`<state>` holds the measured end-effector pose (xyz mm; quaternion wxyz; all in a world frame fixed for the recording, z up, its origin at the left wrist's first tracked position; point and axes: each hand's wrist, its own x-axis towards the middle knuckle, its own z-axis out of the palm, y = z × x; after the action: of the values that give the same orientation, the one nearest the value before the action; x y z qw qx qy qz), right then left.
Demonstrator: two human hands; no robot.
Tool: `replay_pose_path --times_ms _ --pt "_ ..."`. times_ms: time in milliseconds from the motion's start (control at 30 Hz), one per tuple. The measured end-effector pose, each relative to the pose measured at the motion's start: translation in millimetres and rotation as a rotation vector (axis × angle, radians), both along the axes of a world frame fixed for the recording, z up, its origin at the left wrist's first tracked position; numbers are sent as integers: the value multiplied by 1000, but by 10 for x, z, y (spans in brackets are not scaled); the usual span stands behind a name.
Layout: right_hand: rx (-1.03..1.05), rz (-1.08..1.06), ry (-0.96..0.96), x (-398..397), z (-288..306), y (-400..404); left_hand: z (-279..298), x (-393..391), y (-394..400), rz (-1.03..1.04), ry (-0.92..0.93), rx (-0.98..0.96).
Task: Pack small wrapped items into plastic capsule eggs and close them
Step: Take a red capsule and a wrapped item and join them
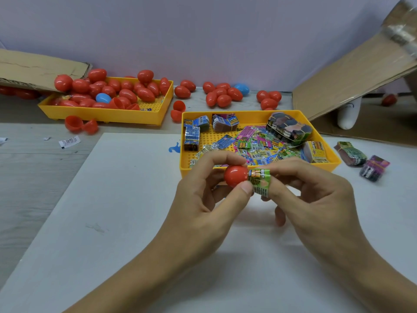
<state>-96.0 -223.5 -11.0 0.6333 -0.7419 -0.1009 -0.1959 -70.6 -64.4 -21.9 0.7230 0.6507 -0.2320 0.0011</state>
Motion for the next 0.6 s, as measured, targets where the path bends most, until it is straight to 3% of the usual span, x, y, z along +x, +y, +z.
replay_pose_path --times_ms 600 --pt "-48 -50 5 16 -25 -24 -65 22 -12 78 -135 30"
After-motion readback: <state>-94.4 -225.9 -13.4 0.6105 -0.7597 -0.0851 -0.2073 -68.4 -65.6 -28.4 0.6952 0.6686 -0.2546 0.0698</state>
